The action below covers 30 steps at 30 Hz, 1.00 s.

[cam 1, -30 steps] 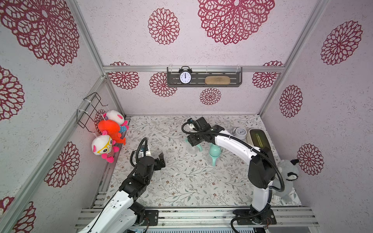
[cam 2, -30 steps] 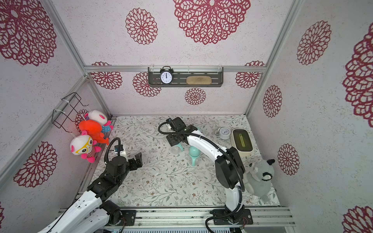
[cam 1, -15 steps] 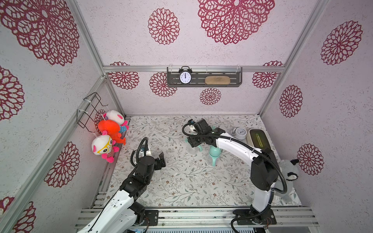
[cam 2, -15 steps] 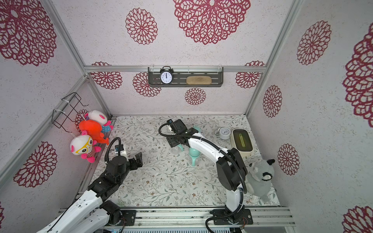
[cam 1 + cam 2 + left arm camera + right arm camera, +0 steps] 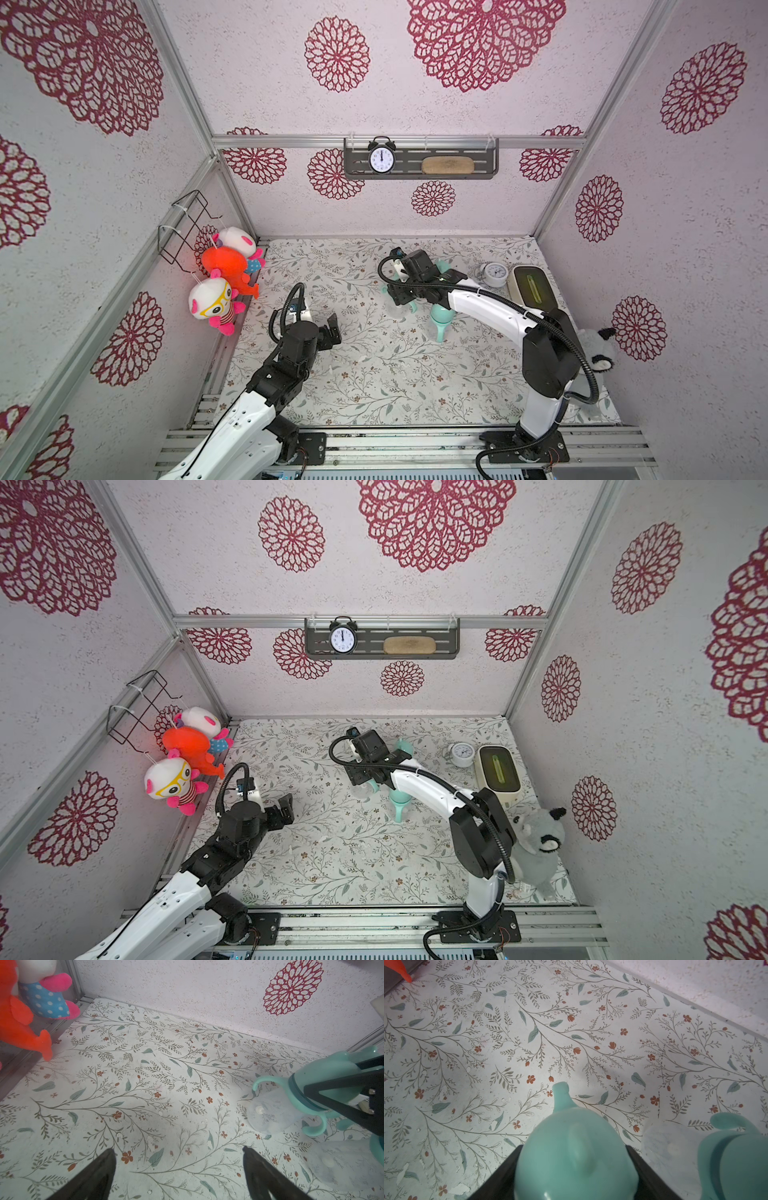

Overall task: Assemble the baby bottles
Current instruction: Close the lid on the baby bottle.

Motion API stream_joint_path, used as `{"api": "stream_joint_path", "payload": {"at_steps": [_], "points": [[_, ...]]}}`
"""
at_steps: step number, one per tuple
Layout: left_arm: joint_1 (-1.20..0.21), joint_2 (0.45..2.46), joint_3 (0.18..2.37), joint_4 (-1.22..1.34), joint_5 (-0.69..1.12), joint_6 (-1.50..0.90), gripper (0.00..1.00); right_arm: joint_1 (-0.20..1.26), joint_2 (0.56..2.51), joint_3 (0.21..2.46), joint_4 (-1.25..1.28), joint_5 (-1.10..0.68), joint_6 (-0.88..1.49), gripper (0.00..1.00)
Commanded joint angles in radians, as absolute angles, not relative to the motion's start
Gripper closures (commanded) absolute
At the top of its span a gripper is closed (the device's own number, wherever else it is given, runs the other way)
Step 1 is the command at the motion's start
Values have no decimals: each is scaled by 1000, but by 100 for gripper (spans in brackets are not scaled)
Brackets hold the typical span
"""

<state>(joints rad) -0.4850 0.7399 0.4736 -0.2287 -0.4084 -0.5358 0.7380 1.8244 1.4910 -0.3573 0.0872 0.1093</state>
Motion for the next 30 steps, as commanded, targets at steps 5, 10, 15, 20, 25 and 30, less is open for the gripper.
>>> {"api": "stream_joint_path", "payload": {"at_steps": [5, 10, 15, 20, 25, 30], "points": [[-477, 726, 456, -215, -411, -548, 2, 751, 1835, 1446, -409, 76, 154, 28], [-477, 713, 451, -221, -416, -549, 2, 751, 1852, 1442, -413, 68, 161, 28], [-477, 708, 449, -224, -418, -548, 2, 753, 1868, 1445, -451, 63, 169, 28], [-476, 707, 450, -226, -418, -548, 2, 756, 1912, 1485, -549, 91, 161, 28], [-476, 707, 451, -224, -417, -548, 2, 756, 1937, 1497, -584, 103, 156, 28], [-477, 704, 450, -230, -419, -547, 2, 757, 1963, 1526, -629, 140, 155, 29]]}}
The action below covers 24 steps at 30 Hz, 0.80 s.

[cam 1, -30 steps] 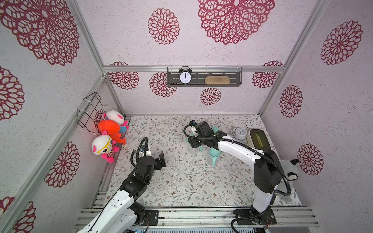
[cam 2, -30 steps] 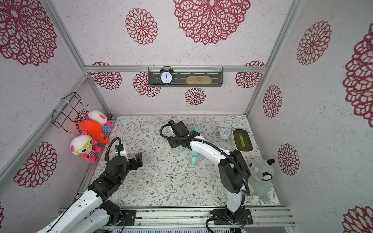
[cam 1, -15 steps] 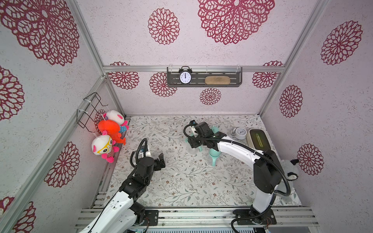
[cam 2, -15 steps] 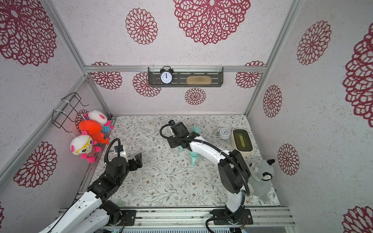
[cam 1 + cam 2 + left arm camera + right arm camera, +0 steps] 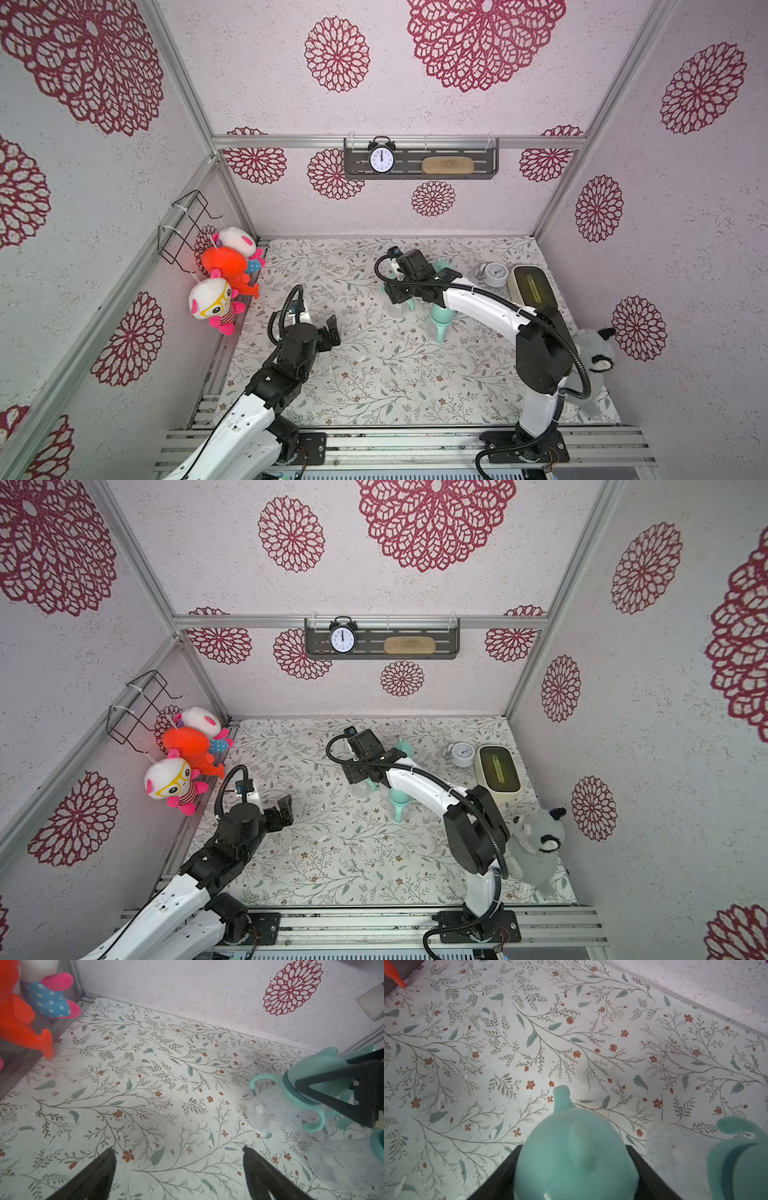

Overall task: Assemble the baby bottles
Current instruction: Close the lid on the baby bottle.

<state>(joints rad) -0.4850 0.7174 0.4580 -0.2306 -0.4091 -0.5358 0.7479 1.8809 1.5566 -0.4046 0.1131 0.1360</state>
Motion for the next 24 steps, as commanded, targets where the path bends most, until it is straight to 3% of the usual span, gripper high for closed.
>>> {"api": "stream_joint_path", "payload": {"at_steps": [1, 24], "points": [[-477, 701, 450, -231, -419, -547, 2, 758, 1967, 1531, -640, 152, 156, 29], [-477, 707, 460, -230, -417, -538, 2, 752, 2012, 1625, -747, 205, 120, 29]]}}
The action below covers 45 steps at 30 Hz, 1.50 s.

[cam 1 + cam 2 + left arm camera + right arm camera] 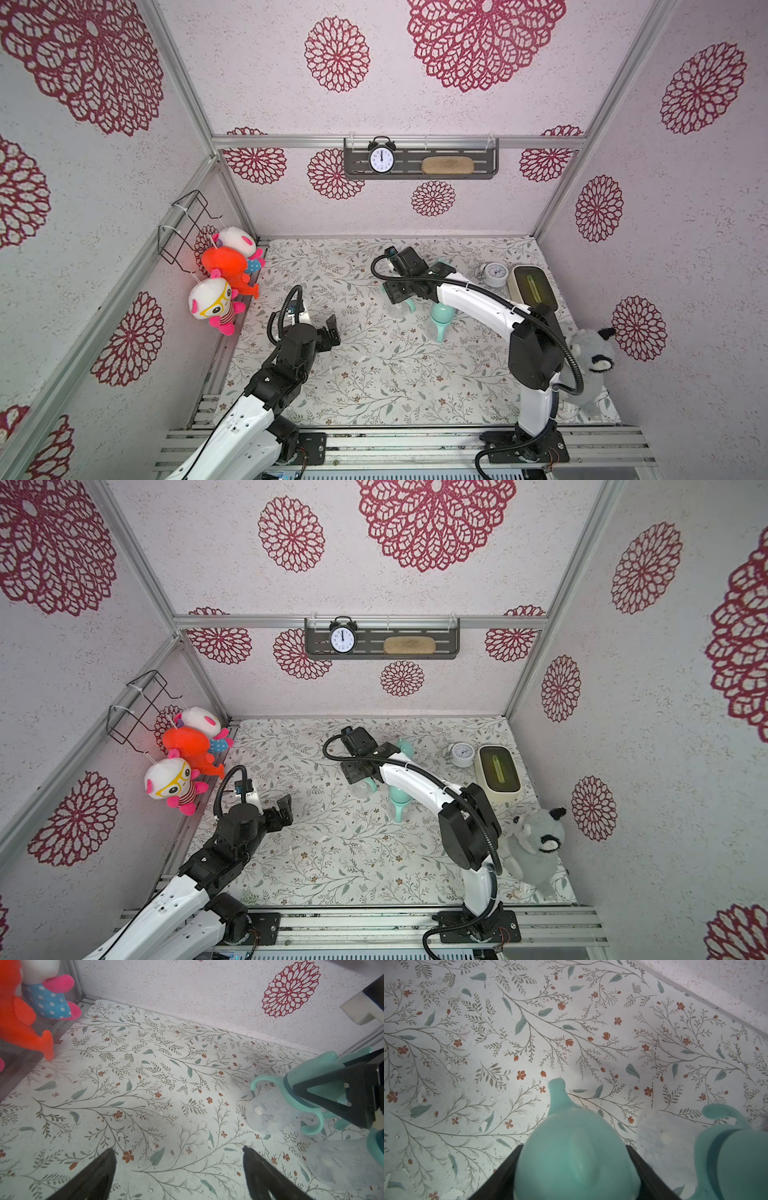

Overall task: Assemble the baby bottles
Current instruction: Close the lid on the baby bottle.

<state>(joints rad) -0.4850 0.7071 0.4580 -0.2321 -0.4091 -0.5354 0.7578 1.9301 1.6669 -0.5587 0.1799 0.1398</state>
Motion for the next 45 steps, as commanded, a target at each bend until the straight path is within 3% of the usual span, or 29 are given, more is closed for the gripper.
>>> {"api": "stream_joint_path", "payload": {"at_steps": [1, 18, 30, 45], "points": [[-477, 709, 461, -229, -417, -538, 2, 750, 2013, 1635, -745, 207, 120, 29], [-476, 699, 460, -240, -414, -541, 2, 741, 1982, 1750, -687, 213, 89, 27], [-476, 698, 471, -255, -413, -531, 2, 738, 1976, 1776, -656, 183, 75, 18], [-477, 761, 551, -297, -386, -499, 2, 738, 1815, 1752, -645, 109, 66, 7]]}}
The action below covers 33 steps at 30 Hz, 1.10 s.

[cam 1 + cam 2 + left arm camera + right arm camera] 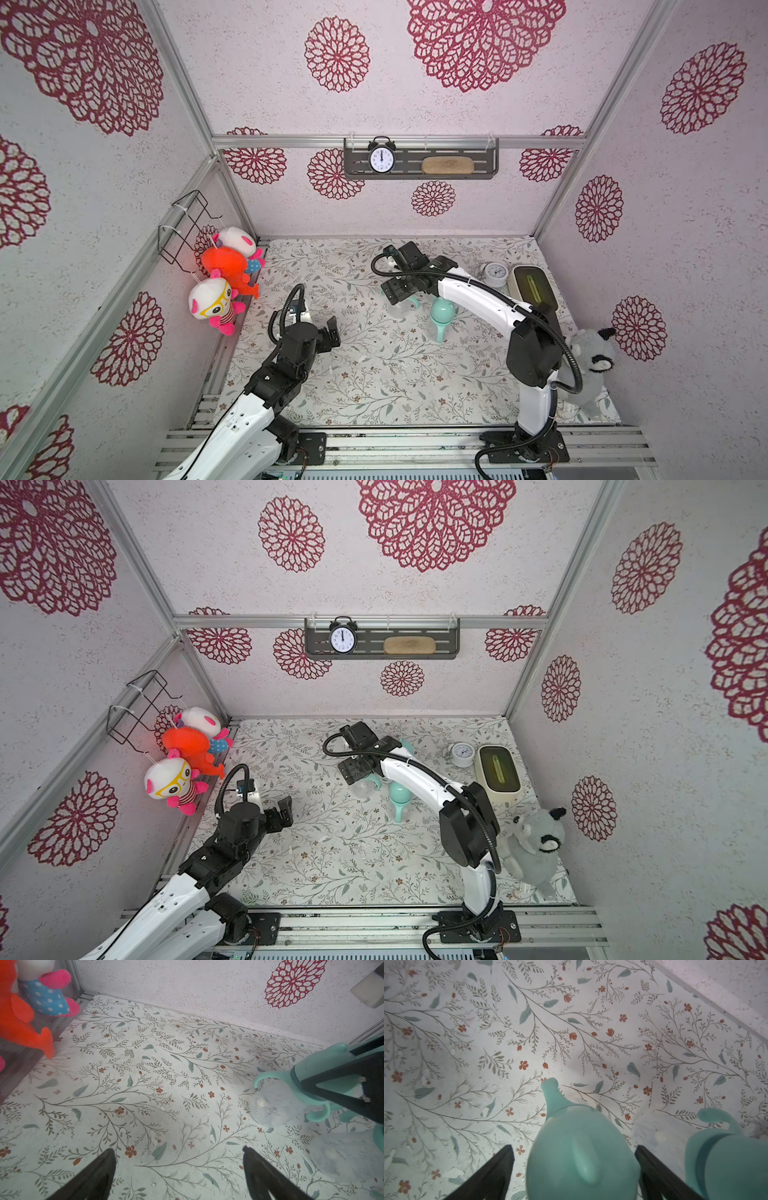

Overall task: Assemble the baby bottles
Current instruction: Close the lid on the baby bottle, then reset both arms

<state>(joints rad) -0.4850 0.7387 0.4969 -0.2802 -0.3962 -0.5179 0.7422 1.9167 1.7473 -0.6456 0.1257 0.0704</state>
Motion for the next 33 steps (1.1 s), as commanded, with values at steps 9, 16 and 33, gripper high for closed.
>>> {"api": "stream_joint_path", "payload": {"at_steps": [9, 16, 33], "points": [[-458, 912, 717, -288, -435, -371, 3, 722, 1559, 1535, -522, 199, 48, 1], [-340, 1020, 796, -213, -431, -308, 3, 613, 1285, 1259, -380, 284, 43, 1], [-24, 1344, 604, 311, -233, -74, 2, 249, 878, 712, -100, 434, 69, 1]]}}
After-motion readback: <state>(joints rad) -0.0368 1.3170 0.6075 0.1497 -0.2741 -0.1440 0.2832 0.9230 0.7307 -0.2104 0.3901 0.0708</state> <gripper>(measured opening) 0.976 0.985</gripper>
